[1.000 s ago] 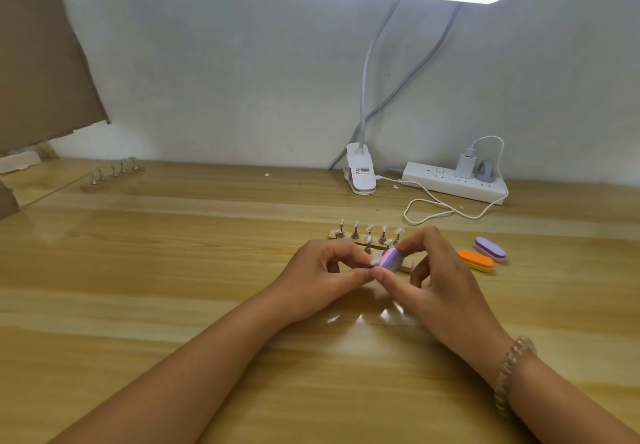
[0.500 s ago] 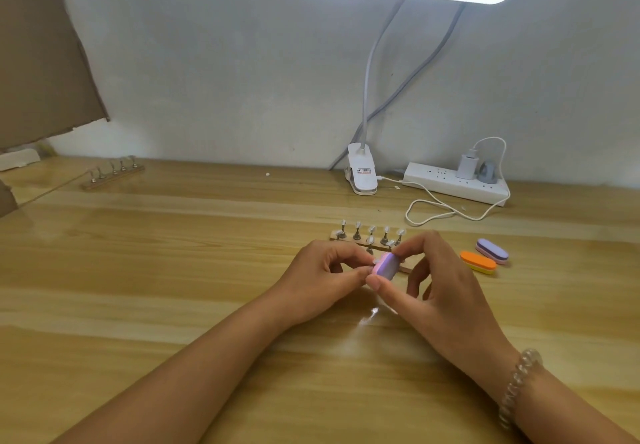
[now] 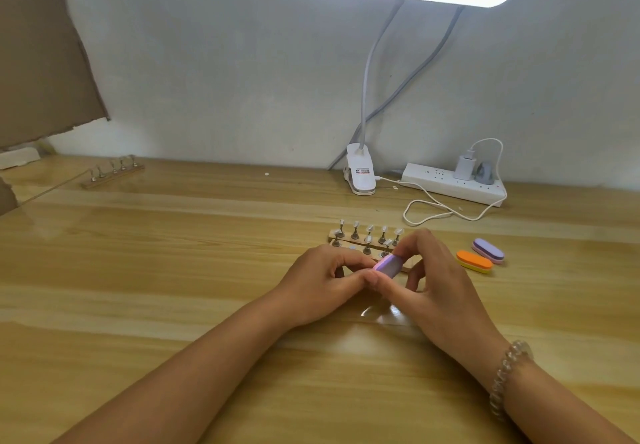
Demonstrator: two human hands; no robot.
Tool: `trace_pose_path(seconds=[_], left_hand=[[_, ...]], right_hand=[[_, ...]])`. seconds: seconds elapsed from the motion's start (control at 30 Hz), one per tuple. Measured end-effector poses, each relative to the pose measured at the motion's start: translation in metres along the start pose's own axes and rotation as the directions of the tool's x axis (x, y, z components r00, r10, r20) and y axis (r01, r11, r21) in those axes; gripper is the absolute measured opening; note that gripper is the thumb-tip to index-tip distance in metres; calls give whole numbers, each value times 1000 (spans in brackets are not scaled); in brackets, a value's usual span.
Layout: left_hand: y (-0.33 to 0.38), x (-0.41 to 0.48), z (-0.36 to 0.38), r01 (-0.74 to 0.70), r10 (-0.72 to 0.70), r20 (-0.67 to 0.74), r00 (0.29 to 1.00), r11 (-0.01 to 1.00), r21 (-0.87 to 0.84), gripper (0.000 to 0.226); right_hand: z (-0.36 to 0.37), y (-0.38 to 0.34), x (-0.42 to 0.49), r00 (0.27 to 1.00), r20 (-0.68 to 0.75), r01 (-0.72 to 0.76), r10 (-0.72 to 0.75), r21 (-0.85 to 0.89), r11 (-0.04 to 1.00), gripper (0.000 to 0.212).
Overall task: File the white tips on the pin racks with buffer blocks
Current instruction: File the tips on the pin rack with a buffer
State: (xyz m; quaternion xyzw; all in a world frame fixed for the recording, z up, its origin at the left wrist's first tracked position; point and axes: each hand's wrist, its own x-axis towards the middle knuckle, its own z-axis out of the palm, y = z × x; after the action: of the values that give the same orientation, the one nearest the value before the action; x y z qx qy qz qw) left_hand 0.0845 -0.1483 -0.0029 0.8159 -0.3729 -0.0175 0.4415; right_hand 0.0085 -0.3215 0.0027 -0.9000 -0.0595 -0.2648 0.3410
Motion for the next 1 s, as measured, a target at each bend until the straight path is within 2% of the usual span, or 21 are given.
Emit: trace_pose_path(seconds=[0.13,0.3,0.47,0.6,0.77,0.9,1.0], left_hand=[[1,0,0,5,-5,-4,1000,1000,5,12],[-1,-1,1,34,-34,-57,998,999,-1,15],[0,-1,0,23,-22,-41,999,1000,7,15],[1,-2,-1,18,-18,-11,1000,1000,23,16],[2,-2,0,20,-22,23,999,996,86,22],[2,-4,-1,24,-25,24,999,998,66,22],[3,-3,0,20,-23,31,999,994,108,17]], right_hand=[[-2,0,0,1000,-21,2,-1,18,1000,38],[1,-3,-4,996,54,74,-72,-48,996,41],[-1,0,-2,999,-41,-1,0,-18,1000,51],[-1,-4,-4,996,19,83,-82,-29,996,45],[-5,0,2,1000,-3,-19,19,49,999,36],[-2,-6,-5,995,63,80,-80,-3,997,39],[-4,-3,2,1000,26,-16,14,69,998,36]])
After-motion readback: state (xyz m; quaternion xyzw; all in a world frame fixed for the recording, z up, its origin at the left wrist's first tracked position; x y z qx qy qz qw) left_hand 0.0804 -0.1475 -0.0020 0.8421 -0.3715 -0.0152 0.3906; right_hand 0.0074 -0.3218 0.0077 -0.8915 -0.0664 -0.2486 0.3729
